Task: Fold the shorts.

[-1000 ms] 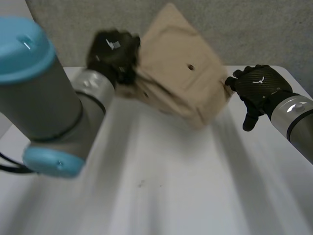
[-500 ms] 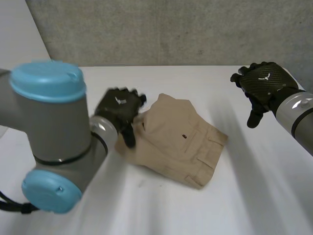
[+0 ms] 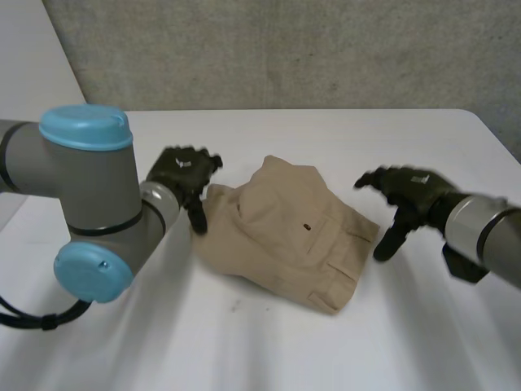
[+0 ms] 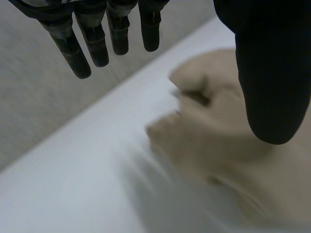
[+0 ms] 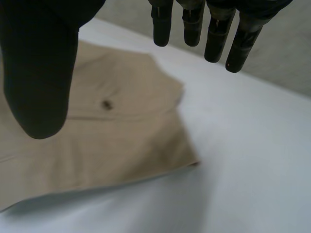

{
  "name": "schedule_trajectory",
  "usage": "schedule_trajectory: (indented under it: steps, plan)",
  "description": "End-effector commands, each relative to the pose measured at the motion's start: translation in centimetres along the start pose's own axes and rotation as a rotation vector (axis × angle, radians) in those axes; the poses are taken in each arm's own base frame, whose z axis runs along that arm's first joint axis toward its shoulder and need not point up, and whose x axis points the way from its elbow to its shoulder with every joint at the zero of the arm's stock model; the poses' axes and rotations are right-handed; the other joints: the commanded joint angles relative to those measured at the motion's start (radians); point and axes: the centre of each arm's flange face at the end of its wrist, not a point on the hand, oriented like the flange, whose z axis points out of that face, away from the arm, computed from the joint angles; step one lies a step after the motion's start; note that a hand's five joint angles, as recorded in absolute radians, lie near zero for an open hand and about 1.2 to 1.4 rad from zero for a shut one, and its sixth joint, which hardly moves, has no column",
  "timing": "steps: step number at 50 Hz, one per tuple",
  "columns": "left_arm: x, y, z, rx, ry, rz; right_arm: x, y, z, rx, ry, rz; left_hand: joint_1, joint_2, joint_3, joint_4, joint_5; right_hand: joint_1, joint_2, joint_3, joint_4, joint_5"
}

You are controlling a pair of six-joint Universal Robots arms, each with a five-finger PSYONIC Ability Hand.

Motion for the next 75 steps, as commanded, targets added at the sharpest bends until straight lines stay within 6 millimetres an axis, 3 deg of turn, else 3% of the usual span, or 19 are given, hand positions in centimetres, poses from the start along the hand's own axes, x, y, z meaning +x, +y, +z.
schedule_trajectory:
  steps: [1,8,11,13,16,17,18,28,32,36,38,40,44,48,51,54,61,68,75]
  plan:
    - [1.4,2.9,-1.7,-0.162,0.076,0.013,-4.8,3.8,-0.9,-0.090,-0.154,-0.038,0.026,0.033,0.023,0.032,0.033,0.006,-0.033,-0.024,-0.054,-0.060]
    - [1.9,3.6,-2.5,-0.188,0.089,0.024,-6.1,5.5,0.3,-0.109,-0.165,-0.068,0.305,0.312,0.301,0.310,0.312,0.019,-0.020,-0.011,-0.042,-0.047]
    - [2.0,3.8,-2.4,-0.193,0.086,0.024,-5.8,6.0,1.1,-0.104,-0.122,-0.080,0.572,0.578,0.568,0.577,0.578,0.268,0.229,0.238,0.207,0.202]
    - [2.0,3.9,-2.5,-0.198,0.085,0.025,-5.5,6.0,1.8,-0.088,-0.089,-0.086,0.870,0.877,0.867,0.876,0.877,0.517,0.478,0.487,0.456,0.451]
    - [2.2,3.9,-2.7,-0.202,0.089,0.017,-5.4,5.9,2.1,-0.061,-0.079,-0.092,1.021,1.028,1.018,1.027,1.028,0.825,0.787,0.795,0.765,0.760]
    - [2.4,3.8,-3.0,-0.206,0.097,0.017,-5.4,5.8,2.2,-0.052,-0.081,-0.097,1.112,1.119,1.108,1.117,1.119,1.059,1.021,1.029,0.999,0.994]
    - [2.7,3.9,-3.3,-0.211,0.106,0.019,-5.3,5.7,2.2,-0.049,-0.079,-0.103,1.139,1.146,1.135,1.144,1.146,1.149,1.110,1.119,1.088,1.083]
    - [4.8,2.5,-10.2,-0.232,0.194,-0.052,-5.2,5.8,1.3,-0.076,-0.097,-0.226,1.145,1.152,1.141,1.150,1.152,1.228,1.189,1.198,1.167,1.162]
    - [5.7,2.9,-12.9,-0.244,0.231,-0.101,-4.7,3.9,0.3,-0.026,-0.074,-0.269,1.133,1.140,1.130,1.139,1.140,1.228,1.189,1.198,1.167,1.162]
    - [6.3,3.3,-14.4,-0.250,0.256,-0.093,-2.3,2.2,0.5,0.015,0.000,-0.252,0.946,0.953,0.942,0.951,0.953,0.781,0.743,0.751,0.721,0.716]
    - [6.3,2.9,-14.6,-0.232,0.258,-0.091,-1.7,1.7,0.7,0.026,0.019,-0.251,0.559,0.566,0.555,0.565,0.566,0.651,0.612,0.621,0.591,0.585]
    - [6.0,2.3,-14.5,-0.212,0.249,-0.093,-1.4,0.8,0.8,0.053,0.030,-0.253,0.382,0.389,0.379,0.388,0.389,0.490,0.451,0.460,0.430,0.424]
    - [3.8,-0.6,-12.4,-0.101,0.175,-0.092,-1.2,-1.0,1.2,0.106,0.041,-0.257,0.142,0.149,0.138,0.147,0.149,0.334,0.296,0.304,0.274,0.269]
    - [0.2,-3.0,-9.7,-0.022,0.064,-0.109,-0.9,-1.3,3.2,0.107,0.038,-0.251,0.115,0.121,0.111,0.120,0.121,0.181,0.142,0.151,0.121,0.115]
    - [-1.3,-3.4,-7.7,-0.003,0.015,-0.123,-0.8,-1.4,4.4,0.110,0.032,-0.249,0.120,0.127,0.117,0.126,0.127,0.178,0.139,0.148,0.117,0.112]
    - [-2.3,-2.9,-5.0,-0.010,-0.018,-0.132,-1.3,-1.4,5.9,0.116,0.008,-0.242,0.126,0.133,0.122,0.132,0.133,0.178,0.139,0.148,0.117,0.112]
    - [-2.6,-0.3,0.3,-0.048,-0.036,-0.139,-2.4,-0.5,9.5,0.118,-0.113,-0.185,0.118,0.124,0.114,0.123,0.124,0.178,0.139,0.148,0.117,0.112]
    - [-1.5,2.9,2.9,-0.105,0.071,-0.075,-3.3,0.7,11.7,0.105,-0.199,-0.113,0.112,0.119,0.108,0.117,0.119,0.178,0.139,0.148,0.117,0.112]
    - [-0.9,4.3,3.7,-0.124,0.138,-0.046,-4.0,2.0,13.2,0.082,-0.215,-0.107,0.109,0.116,0.105,0.114,0.116,0.181,0.142,0.151,0.120,0.115]
